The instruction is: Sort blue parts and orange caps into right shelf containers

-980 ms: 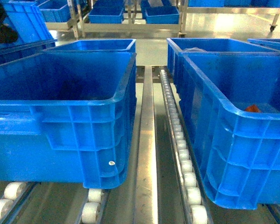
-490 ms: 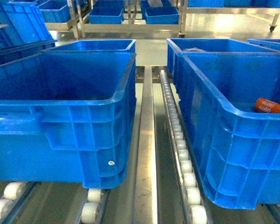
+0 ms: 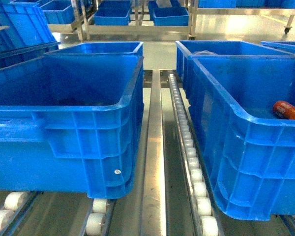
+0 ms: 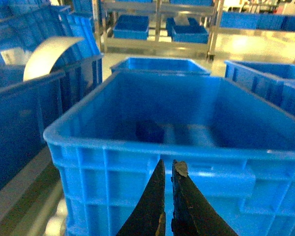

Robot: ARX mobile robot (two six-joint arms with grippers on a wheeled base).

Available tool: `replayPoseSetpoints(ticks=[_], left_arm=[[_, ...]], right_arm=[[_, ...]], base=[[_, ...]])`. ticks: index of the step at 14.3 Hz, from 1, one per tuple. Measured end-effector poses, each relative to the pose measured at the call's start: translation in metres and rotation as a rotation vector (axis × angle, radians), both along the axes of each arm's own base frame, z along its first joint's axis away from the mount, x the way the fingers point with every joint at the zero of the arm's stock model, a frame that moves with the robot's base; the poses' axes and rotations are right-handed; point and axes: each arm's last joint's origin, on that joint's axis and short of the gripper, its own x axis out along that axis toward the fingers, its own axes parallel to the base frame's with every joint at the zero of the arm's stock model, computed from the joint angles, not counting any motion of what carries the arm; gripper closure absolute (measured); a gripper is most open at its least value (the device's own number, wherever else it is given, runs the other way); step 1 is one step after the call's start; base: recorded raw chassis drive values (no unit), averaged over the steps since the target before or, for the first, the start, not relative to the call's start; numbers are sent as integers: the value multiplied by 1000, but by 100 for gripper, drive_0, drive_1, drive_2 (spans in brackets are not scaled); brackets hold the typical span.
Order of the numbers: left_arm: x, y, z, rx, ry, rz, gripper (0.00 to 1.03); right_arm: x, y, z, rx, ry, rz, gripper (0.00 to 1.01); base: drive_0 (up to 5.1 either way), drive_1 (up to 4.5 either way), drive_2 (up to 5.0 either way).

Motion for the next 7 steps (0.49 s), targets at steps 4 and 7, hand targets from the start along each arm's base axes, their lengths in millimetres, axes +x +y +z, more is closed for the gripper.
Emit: replayPoseSetpoints(ticks=[4, 7], left_arm=[[-16, 0, 1, 0, -2, 0, 101], [-24, 0, 3, 0, -12, 0, 101]], right_arm=[[-15, 0, -3, 0, 21, 0, 99], [-24, 0, 0, 0, 11, 0, 99]], base=[[0, 0, 0], [0, 0, 0]])
